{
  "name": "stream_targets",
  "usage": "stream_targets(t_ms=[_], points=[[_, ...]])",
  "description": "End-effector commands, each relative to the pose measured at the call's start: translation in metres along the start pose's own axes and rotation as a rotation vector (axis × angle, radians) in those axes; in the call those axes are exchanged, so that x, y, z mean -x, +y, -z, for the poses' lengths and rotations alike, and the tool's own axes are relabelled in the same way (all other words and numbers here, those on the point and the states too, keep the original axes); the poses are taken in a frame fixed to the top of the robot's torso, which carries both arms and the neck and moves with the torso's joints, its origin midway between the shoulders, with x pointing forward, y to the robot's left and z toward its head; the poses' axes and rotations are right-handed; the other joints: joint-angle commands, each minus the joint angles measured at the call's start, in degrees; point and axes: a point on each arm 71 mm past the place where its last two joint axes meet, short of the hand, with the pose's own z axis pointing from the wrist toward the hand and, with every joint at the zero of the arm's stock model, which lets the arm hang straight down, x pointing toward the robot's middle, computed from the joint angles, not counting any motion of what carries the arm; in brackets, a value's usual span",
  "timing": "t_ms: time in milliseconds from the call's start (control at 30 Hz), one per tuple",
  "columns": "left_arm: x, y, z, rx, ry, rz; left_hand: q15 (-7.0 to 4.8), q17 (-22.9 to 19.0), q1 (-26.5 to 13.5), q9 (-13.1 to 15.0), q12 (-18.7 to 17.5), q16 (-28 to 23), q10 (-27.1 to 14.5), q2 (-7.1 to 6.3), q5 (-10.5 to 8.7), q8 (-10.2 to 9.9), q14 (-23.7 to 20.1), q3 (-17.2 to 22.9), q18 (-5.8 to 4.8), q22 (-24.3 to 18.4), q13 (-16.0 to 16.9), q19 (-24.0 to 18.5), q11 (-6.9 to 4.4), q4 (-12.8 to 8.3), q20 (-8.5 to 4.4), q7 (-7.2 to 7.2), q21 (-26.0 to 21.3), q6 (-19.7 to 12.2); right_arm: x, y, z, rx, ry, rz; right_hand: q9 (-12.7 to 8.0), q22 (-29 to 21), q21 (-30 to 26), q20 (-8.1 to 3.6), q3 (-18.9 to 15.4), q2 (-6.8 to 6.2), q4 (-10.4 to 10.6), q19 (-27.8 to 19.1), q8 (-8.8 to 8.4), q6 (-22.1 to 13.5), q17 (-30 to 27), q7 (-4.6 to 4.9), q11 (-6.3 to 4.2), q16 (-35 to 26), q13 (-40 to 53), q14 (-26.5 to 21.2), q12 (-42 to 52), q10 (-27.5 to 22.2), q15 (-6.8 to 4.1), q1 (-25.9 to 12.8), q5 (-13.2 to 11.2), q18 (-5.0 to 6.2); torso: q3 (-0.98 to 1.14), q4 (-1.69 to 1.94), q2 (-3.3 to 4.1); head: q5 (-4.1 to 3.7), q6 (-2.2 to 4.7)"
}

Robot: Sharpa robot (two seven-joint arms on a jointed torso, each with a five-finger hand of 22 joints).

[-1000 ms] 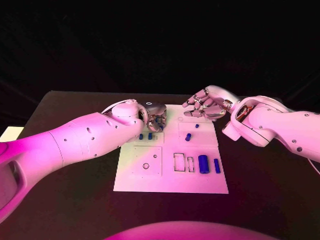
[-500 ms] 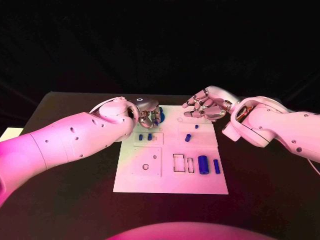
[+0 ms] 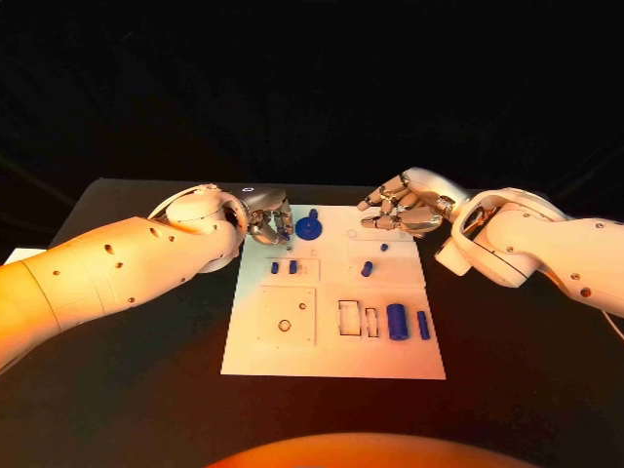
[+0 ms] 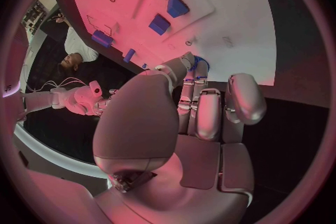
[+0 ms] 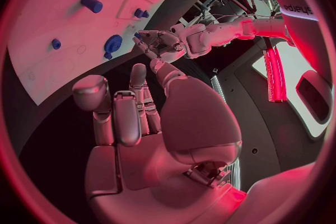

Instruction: Assemble the parts on the task board

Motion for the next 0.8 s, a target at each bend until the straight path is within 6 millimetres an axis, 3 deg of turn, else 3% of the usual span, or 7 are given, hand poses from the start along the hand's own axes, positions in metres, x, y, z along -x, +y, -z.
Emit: stream_targets(t_ms=[33,233,800], points=[[-0.0041,0.0,-0.0009,0.002,0.028,0.01,0.12,0.08,-0.53,-0.01,-0.31,0.11,0.05,-0.03,-0.07,-0.32,1.73,0.28,-1.05,0.05,0.01,0.01,0.2,0.05,0.16,0.25,0.06,0.11,-0.0013,0.0003,-0.0001,0.009,0.009,0.001,-0.08,-0.05,-0.27,-0.04,0.29,0.2,0.17,-0.39,0.33,-0.29,-0.07,0.16,0.13,-0.32,0.06,1.98,-0.2,-0.32,-0.25,0.21,0.35,0.87,-0.07,-0.08,0.05,0.05,-0.09],[-0.0065,-0.002,-0.0014,-0.005,0.035,0.013,0.13,0.05,-0.58,-0.02,-0.37,0.11,0.09,-0.02,-0.07,-0.36,1.73,0.3,-1.04,0.06,0.02,-0.01,0.2,0.04,0.17,0.24,0.06,0.13,-0.002,0.0001,-0.0003,0.008,0.01,0.0,-0.08,-0.05,-0.27,-0.04,0.29,0.2,0.17,-0.39,0.33,-0.29,-0.07,0.16,0.13,-0.32,0.06,1.98,-0.2,-0.32,-0.25,0.21,0.35,0.87,0.03,-0.16,0.05,0.15,-0.22],[-0.0125,-0.0035,-0.0009,-0.009,0.084,0.008,0.12,-0.02,-0.66,-0.02,-0.42,0.09,0.19,-0.04,-0.1,-0.38,1.72,0.31,-1.04,0.09,0.04,-0.03,0.17,0.01,0.18,0.22,0.08,0.19,-0.0024,-0.0001,-0.0001,0.008,0.011,0.0,-0.08,-0.05,-0.27,-0.04,0.29,0.2,0.17,-0.39,0.33,-0.29,-0.07,0.16,0.13,-0.32,0.06,1.98,-0.2,-0.32,-0.25,0.21,0.35,0.87,0.04,-0.17,0.05,0.2,-0.27]])
